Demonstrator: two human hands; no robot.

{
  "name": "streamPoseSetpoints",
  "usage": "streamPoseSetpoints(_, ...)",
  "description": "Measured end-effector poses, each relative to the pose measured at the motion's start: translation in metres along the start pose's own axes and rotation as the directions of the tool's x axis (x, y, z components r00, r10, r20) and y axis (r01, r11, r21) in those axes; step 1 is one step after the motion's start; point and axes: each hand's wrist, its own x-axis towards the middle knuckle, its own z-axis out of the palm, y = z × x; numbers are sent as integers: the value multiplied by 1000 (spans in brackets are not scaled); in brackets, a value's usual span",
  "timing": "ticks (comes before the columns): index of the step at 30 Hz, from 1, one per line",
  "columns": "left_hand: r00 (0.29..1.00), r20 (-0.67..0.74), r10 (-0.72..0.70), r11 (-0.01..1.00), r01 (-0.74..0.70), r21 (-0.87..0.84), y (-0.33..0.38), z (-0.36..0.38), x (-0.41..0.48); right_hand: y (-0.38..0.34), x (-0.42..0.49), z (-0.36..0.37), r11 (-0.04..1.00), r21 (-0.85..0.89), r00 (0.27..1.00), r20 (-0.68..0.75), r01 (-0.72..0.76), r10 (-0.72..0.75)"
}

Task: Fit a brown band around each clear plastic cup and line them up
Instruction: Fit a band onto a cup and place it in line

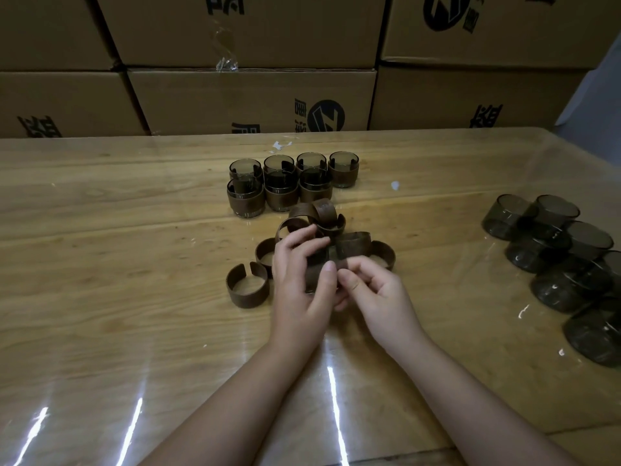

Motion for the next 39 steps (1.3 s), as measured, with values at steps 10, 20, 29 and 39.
streamPoseSetpoints(10,979,14,-205,956,204,-210,2,-7,4,3,-6,6,997,-60,999,0,39,-39)
streamPoseSetpoints(20,808,230,-543,608,567,-555,1,-10,14,7,-1,4,684,-578,883,152,444,-444)
streamPoseSetpoints(29,715,388,-581,433,676,-596,6,-3,13,11,1,-2,622,-668,854,39,408,-518)
streamPoseSetpoints(39,820,359,-445,785,550,-284,11,4,2,10,-1,-1,603,-737,901,18,305,-433)
